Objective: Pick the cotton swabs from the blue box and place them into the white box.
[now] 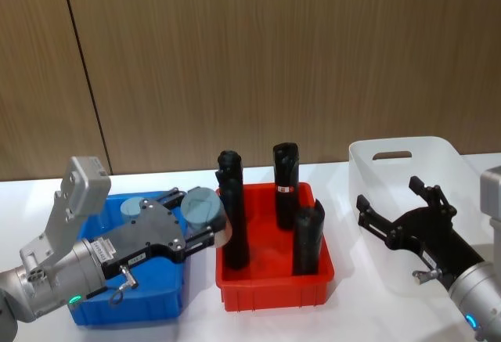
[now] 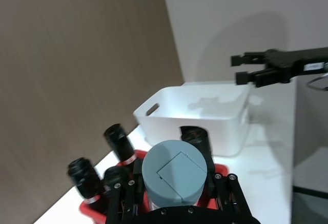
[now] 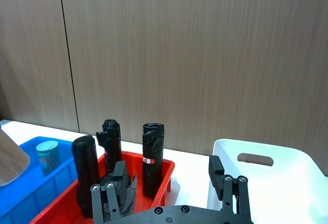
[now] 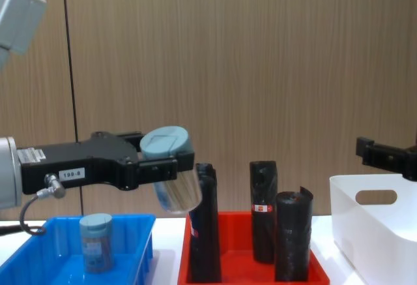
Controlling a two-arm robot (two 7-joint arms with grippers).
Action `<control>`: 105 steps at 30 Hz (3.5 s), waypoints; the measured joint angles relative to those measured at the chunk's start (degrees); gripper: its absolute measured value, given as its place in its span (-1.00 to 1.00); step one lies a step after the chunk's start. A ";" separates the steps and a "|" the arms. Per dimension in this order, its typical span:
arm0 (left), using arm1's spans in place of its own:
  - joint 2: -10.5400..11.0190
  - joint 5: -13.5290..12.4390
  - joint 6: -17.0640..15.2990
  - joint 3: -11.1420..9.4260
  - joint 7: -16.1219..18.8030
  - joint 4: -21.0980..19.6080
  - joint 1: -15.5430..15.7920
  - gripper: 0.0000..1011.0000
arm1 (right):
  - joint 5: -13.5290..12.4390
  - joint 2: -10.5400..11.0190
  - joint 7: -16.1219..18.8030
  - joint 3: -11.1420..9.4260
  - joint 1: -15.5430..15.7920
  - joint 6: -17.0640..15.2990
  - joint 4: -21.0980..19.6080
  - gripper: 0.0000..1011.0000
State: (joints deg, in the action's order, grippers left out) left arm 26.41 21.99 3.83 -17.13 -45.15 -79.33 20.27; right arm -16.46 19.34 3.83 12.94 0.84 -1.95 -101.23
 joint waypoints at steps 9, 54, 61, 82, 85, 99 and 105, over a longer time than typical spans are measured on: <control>-0.66 6.22 2.44 -0.20 -7.36 3.68 0.97 0.32 | 0.00 0.00 0.00 0.00 0.00 0.00 0.00 0.98; -1.28 9.31 1.33 -1.88 -16.94 8.28 3.55 0.32 | 0.00 -0.01 0.03 -0.01 0.00 0.00 -0.01 0.98; -1.31 9.21 1.33 -2.00 -17.14 8.33 3.70 0.32 | 0.14 0.25 1.25 -0.06 0.04 -0.14 -0.28 0.98; -1.35 9.07 1.33 -2.15 -17.34 8.39 3.87 0.32 | -0.83 2.97 14.46 -0.31 -0.84 -4.81 -2.22 0.98; -1.35 9.07 1.34 -2.15 -17.36 8.39 3.88 0.32 | -0.97 3.33 16.84 -0.25 -1.24 -5.74 -2.40 0.98; -1.35 9.08 1.34 -2.15 -17.38 8.38 3.91 0.32 | 0.52 3.14 30.05 1.62 -5.30 -10.79 -1.34 0.98; -1.34 9.08 1.34 -2.15 -17.38 8.38 3.91 0.32 | 2.07 1.81 33.92 3.00 -7.60 -12.45 0.31 0.98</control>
State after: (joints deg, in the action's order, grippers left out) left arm 25.07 31.07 5.17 -19.28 -62.53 -70.95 24.19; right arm -14.39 21.15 37.75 15.94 -6.77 -14.40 -100.92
